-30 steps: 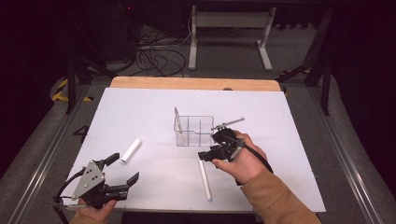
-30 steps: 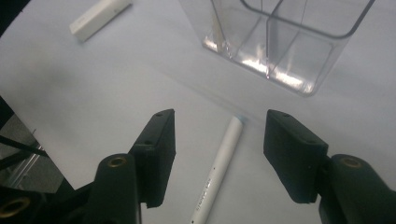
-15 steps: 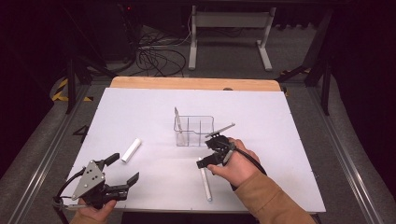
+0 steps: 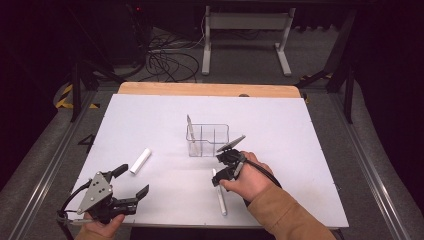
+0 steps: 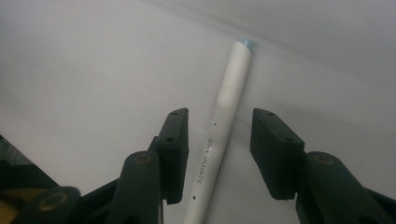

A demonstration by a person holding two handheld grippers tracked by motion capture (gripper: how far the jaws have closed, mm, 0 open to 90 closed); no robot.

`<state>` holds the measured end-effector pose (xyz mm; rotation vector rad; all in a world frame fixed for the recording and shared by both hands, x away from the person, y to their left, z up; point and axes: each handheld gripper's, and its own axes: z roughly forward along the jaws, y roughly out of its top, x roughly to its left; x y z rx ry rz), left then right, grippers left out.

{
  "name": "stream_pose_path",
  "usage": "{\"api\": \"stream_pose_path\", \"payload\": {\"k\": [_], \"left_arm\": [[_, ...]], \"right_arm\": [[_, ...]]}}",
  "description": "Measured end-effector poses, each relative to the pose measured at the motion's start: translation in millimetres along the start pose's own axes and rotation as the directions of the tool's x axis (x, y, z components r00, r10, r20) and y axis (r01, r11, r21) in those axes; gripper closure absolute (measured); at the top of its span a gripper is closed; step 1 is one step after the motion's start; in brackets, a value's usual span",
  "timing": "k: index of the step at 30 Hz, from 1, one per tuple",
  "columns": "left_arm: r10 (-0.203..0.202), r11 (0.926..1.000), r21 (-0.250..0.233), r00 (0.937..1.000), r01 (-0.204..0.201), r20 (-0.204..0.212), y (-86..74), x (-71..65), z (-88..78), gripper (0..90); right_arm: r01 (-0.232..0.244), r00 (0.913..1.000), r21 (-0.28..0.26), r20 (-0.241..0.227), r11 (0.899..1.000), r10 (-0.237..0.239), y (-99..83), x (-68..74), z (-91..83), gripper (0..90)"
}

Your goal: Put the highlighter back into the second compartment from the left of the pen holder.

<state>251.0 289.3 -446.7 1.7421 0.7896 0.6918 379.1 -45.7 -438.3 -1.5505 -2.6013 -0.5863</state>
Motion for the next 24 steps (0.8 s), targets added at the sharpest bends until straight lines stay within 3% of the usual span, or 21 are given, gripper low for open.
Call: {"api": "stream_pose_path", "payload": {"k": [16, 18, 24], "left_arm": [[0.002, 1.0, 0.001, 1.0, -0.002, -0.003, -0.1, 0.0, -0.2, 11.6], [0.003, 1.0, 0.0, 1.0, -0.003, -0.003, 0.1, -0.2, -0.4, 11.6], [0.002, 1.0, 0.0, 1.0, -0.002, -0.005, -0.1, 0.1, -0.4, 11.6]], "right_arm": [[-0.06, 0.9953, 0.052, 0.079, 0.997, 0.056, 4.7, 11.7, 13.7, 71.5], [-0.095, 0.9914, 0.05, 0.095, 0.994, 0.09, 4.4, 11.7, 15.9, 73.7], [-0.113, 0.9864, 0.043, 0.125, 0.993, 0.107, 4.1, 12.8, 18.3, 78.5]]}}
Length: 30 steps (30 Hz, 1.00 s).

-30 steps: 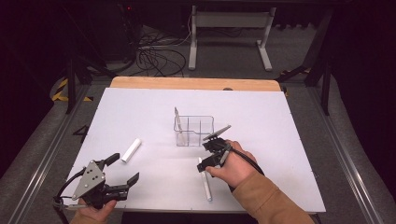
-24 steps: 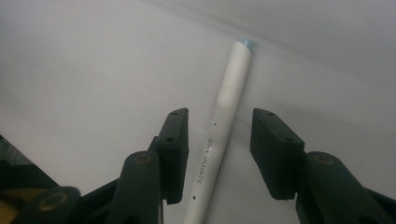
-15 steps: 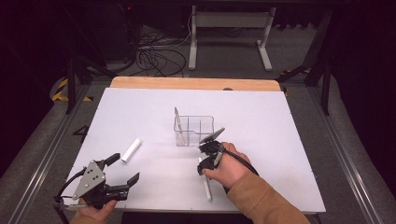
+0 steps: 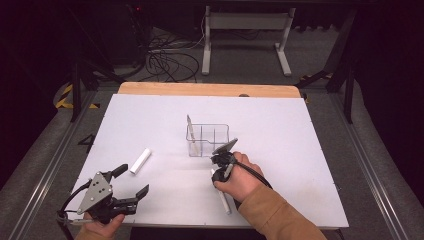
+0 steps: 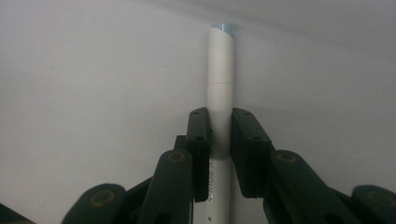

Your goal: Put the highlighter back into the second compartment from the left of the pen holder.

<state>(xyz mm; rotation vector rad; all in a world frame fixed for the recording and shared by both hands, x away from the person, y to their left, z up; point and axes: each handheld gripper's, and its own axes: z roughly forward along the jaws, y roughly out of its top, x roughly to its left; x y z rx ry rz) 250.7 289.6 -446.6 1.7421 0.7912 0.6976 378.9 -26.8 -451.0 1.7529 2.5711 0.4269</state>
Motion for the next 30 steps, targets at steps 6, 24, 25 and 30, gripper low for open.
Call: {"api": "stream_pose_path", "payload": {"k": [6, 24, 25, 30], "left_arm": [[0.001, 1.0, 0.0, 1.0, -0.001, -0.003, 0.2, -0.4, 0.0, 11.6], [0.001, 1.0, 0.0, 1.0, -0.001, -0.004, 0.3, -0.3, -0.2, 11.6], [-0.001, 1.0, -0.001, 1.0, 0.001, -0.004, 0.3, -0.4, -0.4, 11.6], [0.002, 1.0, -0.001, 1.0, -0.002, -0.005, 0.3, -0.3, -0.4, 11.6]], "right_arm": [[-0.009, 0.9999, -0.006, 0.007, 1.0, 0.009, -0.7, 1.0, -0.1, 78.7], [-0.009, 0.9999, -0.014, 0.01, 1.0, 0.01, -1.2, 1.5, -0.4, 78.9], [-0.007, 0.9999, -0.019, 0.012, 1.0, 0.007, -1.3, 1.6, -0.6, 78.9], [0.001, 1.0, -0.034, 0.008, 0.999, 0.0, -1.9, 1.9, -6.1, 78.9]]}}
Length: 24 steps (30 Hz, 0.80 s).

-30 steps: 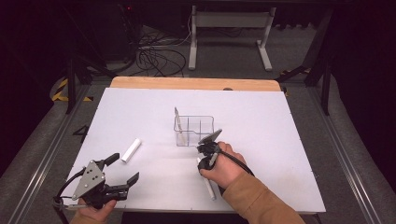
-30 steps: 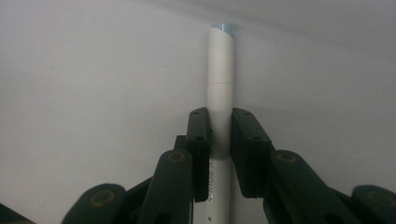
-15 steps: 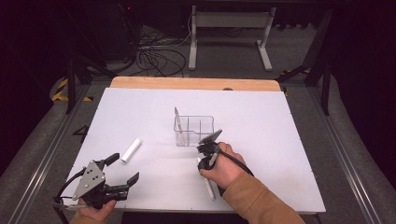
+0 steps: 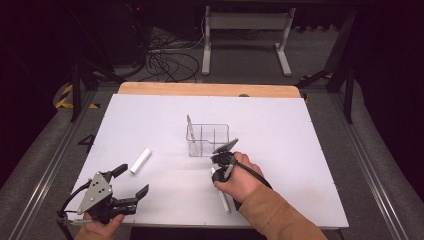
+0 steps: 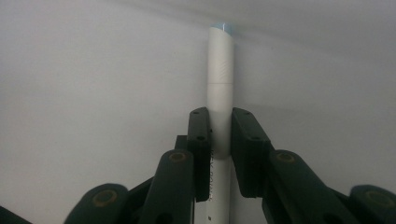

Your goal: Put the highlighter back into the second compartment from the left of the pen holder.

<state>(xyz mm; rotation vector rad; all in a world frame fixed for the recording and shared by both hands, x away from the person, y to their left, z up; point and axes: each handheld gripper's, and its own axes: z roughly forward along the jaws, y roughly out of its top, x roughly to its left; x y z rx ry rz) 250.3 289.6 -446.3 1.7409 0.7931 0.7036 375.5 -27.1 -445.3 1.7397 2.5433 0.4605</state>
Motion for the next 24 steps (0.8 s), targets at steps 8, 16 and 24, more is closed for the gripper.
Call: {"api": "stream_pose_path", "payload": {"k": [8, 16, 24], "left_arm": [[-0.001, 1.0, 0.0, 1.0, 0.001, 0.0, 0.1, -0.2, -0.1, 11.6], [-0.002, 1.0, -0.001, 1.0, 0.002, 0.0, 0.0, -0.2, -0.1, 11.6], [-0.001, 1.0, 0.0, 1.0, 0.001, -0.002, 0.1, -0.1, -0.2, 11.5]], "right_arm": [[0.01, 0.9999, -0.035, -0.012, 0.999, -0.011, -0.3, 2.3, -9.8, 78.9], [0.018, 0.9997, -0.049, -0.013, 0.999, -0.019, -0.9, 2.8, -13.8, 78.9], [0.025, 0.9993, -0.088, -0.026, 0.996, -0.027, -0.6, 3.0, -21.8, 78.9]]}}
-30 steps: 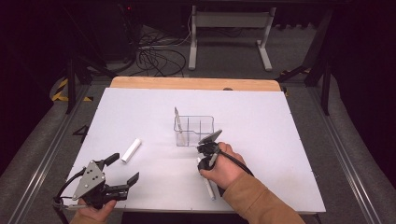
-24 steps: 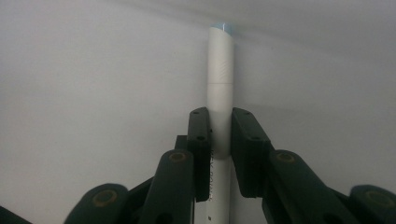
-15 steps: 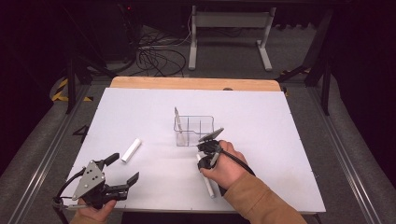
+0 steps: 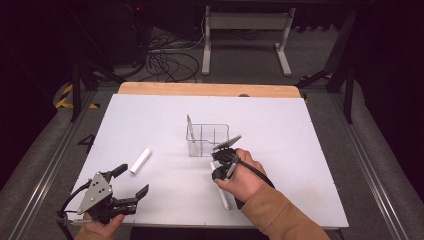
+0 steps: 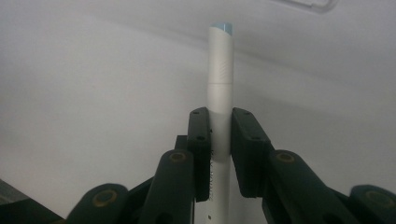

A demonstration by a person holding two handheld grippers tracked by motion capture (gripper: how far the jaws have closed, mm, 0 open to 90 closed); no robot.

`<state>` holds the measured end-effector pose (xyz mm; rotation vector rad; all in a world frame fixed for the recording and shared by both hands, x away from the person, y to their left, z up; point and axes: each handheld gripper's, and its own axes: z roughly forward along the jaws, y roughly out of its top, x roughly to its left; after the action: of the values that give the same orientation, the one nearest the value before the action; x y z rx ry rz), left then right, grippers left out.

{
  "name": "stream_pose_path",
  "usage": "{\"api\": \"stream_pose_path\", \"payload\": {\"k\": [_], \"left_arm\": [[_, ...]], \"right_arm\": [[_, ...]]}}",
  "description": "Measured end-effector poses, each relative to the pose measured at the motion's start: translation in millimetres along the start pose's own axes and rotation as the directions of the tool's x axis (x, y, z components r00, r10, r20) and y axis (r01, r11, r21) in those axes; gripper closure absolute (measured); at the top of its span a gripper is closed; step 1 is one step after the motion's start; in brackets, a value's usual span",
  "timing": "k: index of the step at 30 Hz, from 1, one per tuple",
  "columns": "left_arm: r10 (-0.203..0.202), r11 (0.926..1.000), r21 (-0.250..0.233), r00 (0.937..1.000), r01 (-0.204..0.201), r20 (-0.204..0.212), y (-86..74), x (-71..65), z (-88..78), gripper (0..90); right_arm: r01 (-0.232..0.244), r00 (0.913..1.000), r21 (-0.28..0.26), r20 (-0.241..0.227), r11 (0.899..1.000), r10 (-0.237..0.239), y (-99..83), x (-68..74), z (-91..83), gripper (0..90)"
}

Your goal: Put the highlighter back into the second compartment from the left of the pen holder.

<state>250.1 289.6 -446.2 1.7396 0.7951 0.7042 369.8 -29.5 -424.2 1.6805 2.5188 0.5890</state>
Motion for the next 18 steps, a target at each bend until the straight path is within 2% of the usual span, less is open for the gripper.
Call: {"api": "stream_pose_path", "payload": {"k": [5, 11, 15, 18], "left_arm": [[0.001, 1.0, 0.001, 1.0, -0.001, -0.001, -0.1, 0.0, 0.3, 11.6], [0.0, 1.0, 0.0, 1.0, 0.0, -0.001, 0.0, -0.1, 0.4, 11.6], [0.0, 1.0, 0.0, 1.0, 0.0, -0.002, 0.0, -0.2, 0.5, 11.6], [-0.001, 1.0, 0.0, 1.0, 0.001, -0.002, 0.0, 0.0, 0.4, 11.5]], "right_arm": [[0.011, 0.9996, -0.076, -0.025, 0.997, -0.013, 1.9, 0.1, -14.7, 78.9], [0.025, 0.998, -0.151, -0.053, 0.988, -0.033, 3.7, 0.9, -29.5, 78.9], [0.046, 0.9957, -0.217, -0.069, 0.975, -0.062, 4.3, 1.7, -38.0, 78.9], [0.066, 0.9928, -0.274, -0.078, 0.959, -0.091, 5.0, 2.1, -44.1, 78.9]]}}
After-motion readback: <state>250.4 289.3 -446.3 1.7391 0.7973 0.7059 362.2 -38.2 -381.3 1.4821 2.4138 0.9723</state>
